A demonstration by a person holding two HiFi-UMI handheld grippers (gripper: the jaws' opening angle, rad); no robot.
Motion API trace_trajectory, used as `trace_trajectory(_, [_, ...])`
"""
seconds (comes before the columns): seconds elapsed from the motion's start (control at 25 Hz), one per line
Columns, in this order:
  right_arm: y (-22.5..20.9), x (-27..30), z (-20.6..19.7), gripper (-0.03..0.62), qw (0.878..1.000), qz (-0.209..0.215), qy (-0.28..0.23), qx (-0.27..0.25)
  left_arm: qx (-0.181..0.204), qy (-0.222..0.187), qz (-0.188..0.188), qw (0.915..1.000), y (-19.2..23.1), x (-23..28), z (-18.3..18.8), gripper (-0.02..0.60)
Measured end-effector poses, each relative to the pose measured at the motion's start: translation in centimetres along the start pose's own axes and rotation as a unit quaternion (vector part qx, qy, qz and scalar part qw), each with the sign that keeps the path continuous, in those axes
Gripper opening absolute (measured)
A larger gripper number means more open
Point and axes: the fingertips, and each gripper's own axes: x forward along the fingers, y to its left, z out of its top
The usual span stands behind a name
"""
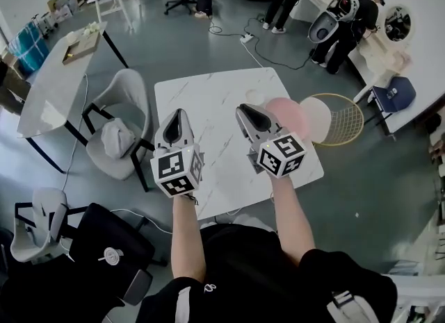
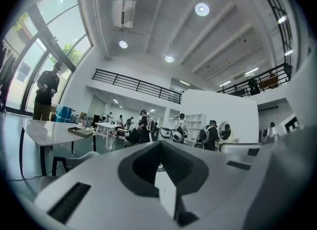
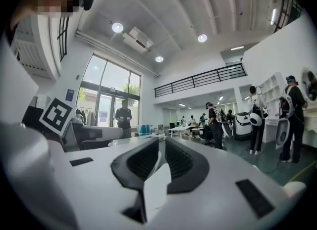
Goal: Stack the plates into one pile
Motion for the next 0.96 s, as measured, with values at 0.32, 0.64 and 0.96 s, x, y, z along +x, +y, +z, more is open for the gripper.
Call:
trace_trajectory(0.32, [-0.9,-0.9,-1.7,0.012,0.998,-0.048,0.033,-0.007,0.005,0.017,-0.012,0.9998,-0.5,-0.4,-1.1,0.015])
trace_trajectory(0.64, [0.0,-1.3,-4.0,0.008,0.997,-0.061,0.04,0.009,0.007,0.041,-0.008,0.9991,0.6,-1.9,-3.4,0.015])
trace_trajectory(0.96, [1.4,-0.2,-4.1,0.008,0.997,-0.052,0.049,-0.002,0.006,0.048,0.001,0.9988,2.3,-2.4,-3.3,0.015])
